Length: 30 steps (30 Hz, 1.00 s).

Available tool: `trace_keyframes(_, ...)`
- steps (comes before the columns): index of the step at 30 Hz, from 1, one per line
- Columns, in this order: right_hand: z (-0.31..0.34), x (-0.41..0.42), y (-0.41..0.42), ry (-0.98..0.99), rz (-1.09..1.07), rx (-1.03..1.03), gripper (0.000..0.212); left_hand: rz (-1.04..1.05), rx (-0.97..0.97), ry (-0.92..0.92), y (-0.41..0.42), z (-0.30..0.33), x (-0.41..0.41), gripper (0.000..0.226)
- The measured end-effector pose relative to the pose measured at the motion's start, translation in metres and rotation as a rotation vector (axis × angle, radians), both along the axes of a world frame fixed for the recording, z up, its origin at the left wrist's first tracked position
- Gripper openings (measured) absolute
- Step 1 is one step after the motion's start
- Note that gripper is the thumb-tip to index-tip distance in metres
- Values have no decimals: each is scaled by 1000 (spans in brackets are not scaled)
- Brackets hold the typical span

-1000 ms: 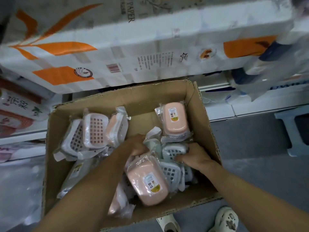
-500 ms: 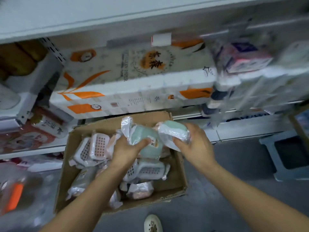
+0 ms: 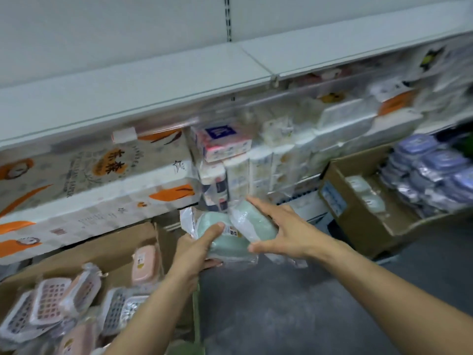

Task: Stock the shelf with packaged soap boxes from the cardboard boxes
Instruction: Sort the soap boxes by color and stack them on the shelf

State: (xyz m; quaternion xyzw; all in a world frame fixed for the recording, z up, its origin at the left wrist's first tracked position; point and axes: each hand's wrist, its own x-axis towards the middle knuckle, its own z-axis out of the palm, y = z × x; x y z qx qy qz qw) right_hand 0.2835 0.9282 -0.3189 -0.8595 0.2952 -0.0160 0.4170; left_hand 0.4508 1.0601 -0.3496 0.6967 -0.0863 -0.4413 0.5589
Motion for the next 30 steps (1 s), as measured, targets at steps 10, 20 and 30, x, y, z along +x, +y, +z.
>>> trace_keyframes(10,-8,-126,-92,-91,-410,49,98,-260,-7,8,-147,6,-110,29)
trace_keyframes(20,-53,-224,-245,-162,-802,154,73,-205,18,125,-302,-44,-173,46)
trace_keyframes(30,-156,-254,-415,390,-455,-302,87,-93,56,208,-408,-113,-198,33)
